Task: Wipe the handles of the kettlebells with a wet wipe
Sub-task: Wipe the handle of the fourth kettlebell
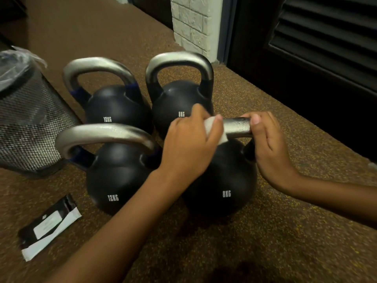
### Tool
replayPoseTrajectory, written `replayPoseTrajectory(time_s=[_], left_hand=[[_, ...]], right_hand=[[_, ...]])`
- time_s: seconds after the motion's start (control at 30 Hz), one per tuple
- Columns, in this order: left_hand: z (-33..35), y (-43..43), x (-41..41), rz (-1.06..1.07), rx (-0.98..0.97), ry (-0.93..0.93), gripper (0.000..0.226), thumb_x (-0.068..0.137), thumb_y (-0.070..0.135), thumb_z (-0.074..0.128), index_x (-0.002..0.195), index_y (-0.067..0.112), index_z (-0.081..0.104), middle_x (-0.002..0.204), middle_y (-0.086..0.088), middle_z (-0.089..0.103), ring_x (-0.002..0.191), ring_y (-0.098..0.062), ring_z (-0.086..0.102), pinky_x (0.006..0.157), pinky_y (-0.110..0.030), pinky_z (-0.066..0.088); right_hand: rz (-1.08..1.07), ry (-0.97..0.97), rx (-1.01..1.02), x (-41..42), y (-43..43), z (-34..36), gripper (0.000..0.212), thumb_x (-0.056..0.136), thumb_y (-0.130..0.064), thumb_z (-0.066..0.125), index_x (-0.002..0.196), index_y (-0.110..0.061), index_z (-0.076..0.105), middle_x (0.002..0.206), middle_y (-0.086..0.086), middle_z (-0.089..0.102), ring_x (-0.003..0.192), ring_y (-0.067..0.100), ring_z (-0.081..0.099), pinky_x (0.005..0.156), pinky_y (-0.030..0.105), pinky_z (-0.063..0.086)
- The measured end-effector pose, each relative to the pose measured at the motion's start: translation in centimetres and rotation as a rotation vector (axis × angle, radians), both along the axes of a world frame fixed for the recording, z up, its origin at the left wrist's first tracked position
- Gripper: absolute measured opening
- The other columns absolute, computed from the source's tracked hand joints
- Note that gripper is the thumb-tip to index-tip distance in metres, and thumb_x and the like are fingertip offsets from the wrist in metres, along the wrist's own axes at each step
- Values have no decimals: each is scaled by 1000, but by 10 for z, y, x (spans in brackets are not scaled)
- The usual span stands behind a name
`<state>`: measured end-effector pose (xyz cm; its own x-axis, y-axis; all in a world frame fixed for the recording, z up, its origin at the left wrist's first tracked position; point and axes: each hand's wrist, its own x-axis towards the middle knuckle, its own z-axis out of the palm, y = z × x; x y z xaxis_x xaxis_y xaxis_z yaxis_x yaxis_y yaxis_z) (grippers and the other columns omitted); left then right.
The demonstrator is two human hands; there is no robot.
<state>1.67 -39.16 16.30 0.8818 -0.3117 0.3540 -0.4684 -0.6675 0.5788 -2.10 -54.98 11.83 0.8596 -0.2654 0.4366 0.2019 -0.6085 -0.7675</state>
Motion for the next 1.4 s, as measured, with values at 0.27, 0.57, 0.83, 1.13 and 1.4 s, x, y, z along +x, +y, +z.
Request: replayPoseTrajectory(time_s=[0.27,0.57,0.83,1.13,1.4], left_hand=[[-5,12,3,-27,-48,35,28,95,45,36,81,22,42,75,7,57,82,-16,53,77,-29,34],[18,-7,12,-89,293,112,37,100,25,30,136,12,32,116,-13,49,100,-37,53,76,-43,39],[8,13,11,-186,88,154,36,93,54,34,85,27,55,83,4,62,82,-15,58,77,-33,42],[17,-21,8,-83,432,41,49,97,46,19,100,8,49,81,-8,47,75,-25,41,69,-36,30],[22,16,25,-364,147,309,42,78,63,41,97,29,57,80,12,62,74,2,59,66,-16,43]], right_hand=[[-5,0,-13,0,0,1,39,98,-37,25,105,-16,57,95,-6,50,95,15,48,83,27,38],[4,4,13,-1,0,1,39,97,-40,24,106,-18,55,95,-8,49,96,13,48,83,24,37],[2,13,-6,-1,0,3,41,97,-40,23,105,-16,56,96,-8,49,96,14,48,83,24,37],[8,9,2,1,-1,0,41,97,-41,24,107,-17,56,94,-21,46,96,8,45,84,18,34],[-5,16,-27,0,-2,1,41,97,-40,24,105,-17,57,95,-11,49,96,12,47,83,22,36]])
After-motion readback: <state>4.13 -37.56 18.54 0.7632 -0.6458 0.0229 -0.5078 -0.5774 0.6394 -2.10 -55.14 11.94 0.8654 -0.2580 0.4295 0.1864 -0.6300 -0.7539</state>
